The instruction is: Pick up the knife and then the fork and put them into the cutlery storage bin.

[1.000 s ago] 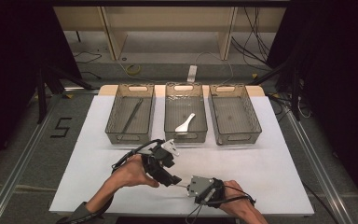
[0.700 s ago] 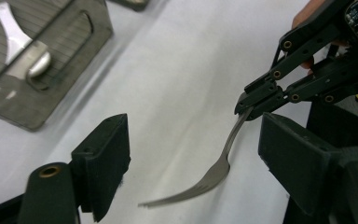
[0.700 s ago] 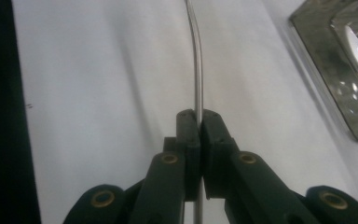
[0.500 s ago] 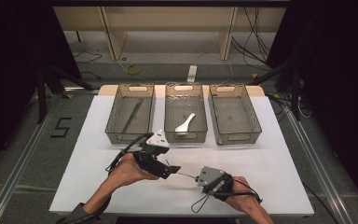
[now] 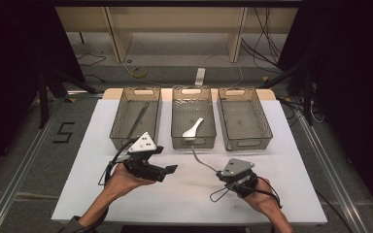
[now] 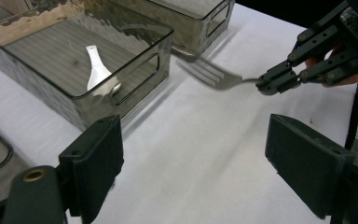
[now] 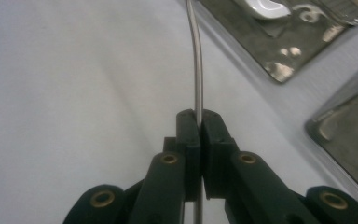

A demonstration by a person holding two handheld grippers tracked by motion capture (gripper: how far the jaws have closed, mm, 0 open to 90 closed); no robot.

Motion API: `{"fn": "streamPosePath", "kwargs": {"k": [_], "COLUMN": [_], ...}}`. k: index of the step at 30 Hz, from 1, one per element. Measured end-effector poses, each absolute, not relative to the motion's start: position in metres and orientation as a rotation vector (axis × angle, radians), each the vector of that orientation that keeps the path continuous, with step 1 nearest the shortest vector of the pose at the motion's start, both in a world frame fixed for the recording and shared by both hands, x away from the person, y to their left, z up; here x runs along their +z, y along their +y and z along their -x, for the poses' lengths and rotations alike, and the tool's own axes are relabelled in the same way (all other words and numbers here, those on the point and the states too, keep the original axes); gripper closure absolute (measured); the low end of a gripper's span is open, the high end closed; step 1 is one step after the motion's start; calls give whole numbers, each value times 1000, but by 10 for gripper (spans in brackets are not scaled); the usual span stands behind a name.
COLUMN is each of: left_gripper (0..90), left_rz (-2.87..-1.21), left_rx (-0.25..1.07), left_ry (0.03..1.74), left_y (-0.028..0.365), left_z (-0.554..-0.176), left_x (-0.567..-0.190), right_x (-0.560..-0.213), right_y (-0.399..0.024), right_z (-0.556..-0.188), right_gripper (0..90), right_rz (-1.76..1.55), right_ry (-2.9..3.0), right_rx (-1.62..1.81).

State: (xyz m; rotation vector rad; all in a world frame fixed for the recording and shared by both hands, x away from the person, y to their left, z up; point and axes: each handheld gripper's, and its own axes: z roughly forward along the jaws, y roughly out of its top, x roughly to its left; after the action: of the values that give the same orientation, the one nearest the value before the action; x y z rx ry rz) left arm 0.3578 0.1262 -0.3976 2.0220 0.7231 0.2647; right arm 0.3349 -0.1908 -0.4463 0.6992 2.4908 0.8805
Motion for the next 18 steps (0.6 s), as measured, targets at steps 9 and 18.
{"fn": "streamPosePath", "kwargs": {"k": [9,18], "left_gripper": [177,165], "left_rz": [-1970,-1928], "left_rx": [299,314], "left_ry": [778,796], "left_y": [143,158], "left_z": [-352,-344], "left_x": [-409,-412], "right_x": [-436,-416], "right_y": [-215,-236], "right_z": [-345,-366], "right_gripper": [877,877], "right_rz": [-840,-1009], "right_ry": [2403,2296], "right_rx": [946,1017]}}
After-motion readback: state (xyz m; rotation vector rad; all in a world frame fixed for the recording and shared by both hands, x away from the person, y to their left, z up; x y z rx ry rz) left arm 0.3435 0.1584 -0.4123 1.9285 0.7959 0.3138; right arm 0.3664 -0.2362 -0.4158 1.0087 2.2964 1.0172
